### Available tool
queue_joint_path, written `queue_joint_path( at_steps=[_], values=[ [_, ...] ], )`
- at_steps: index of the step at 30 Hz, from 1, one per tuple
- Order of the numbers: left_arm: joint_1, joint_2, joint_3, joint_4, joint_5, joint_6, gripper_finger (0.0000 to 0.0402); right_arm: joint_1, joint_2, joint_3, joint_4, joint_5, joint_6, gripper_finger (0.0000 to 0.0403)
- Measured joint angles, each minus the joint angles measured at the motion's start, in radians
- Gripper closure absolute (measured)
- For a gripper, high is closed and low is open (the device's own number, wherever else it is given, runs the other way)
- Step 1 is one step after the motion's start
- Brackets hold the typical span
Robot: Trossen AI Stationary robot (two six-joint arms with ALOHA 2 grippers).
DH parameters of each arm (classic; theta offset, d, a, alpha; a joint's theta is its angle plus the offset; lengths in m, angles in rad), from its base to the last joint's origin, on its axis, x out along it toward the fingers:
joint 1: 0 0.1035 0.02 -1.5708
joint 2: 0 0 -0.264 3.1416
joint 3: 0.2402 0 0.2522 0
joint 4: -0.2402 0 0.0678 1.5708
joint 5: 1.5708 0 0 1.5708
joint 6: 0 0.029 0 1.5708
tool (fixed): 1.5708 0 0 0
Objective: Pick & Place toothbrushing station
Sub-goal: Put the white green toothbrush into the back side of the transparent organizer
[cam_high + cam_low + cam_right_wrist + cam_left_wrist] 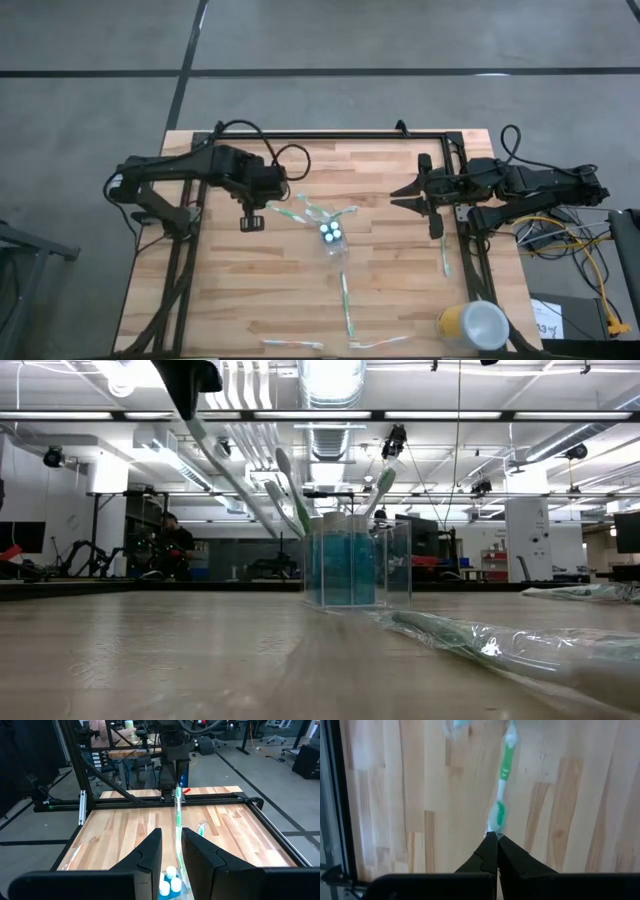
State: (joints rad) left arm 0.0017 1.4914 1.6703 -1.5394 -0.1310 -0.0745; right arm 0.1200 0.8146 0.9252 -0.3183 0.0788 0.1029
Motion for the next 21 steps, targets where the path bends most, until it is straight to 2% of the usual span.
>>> queue_joint_path(
  at_steps=[4,9,12,21],
  values=[
    [0.003,0.004,0.03,0.005,-0.002,0.019,0.04,0.0,0.0,-0.004,0.0,0.0,-0.002,0.0335],
    [0.005,0.0,0.052,0.01,-0.085,0.013,0.04,0.0,0.0,-0.014,0.0,0.0,-0.002,0.0335],
    [0.007,0.001,0.06,0.022,-0.095,0.022,0.04,0.0,0.0,-0.021,0.0,0.0,-0.001,0.0335],
    [0.022,0.012,0.06,0.123,-0.146,0.07,0.04,0.0,0.0,-0.045,0.016,0.0,0.002,0.0335]
  ],
)
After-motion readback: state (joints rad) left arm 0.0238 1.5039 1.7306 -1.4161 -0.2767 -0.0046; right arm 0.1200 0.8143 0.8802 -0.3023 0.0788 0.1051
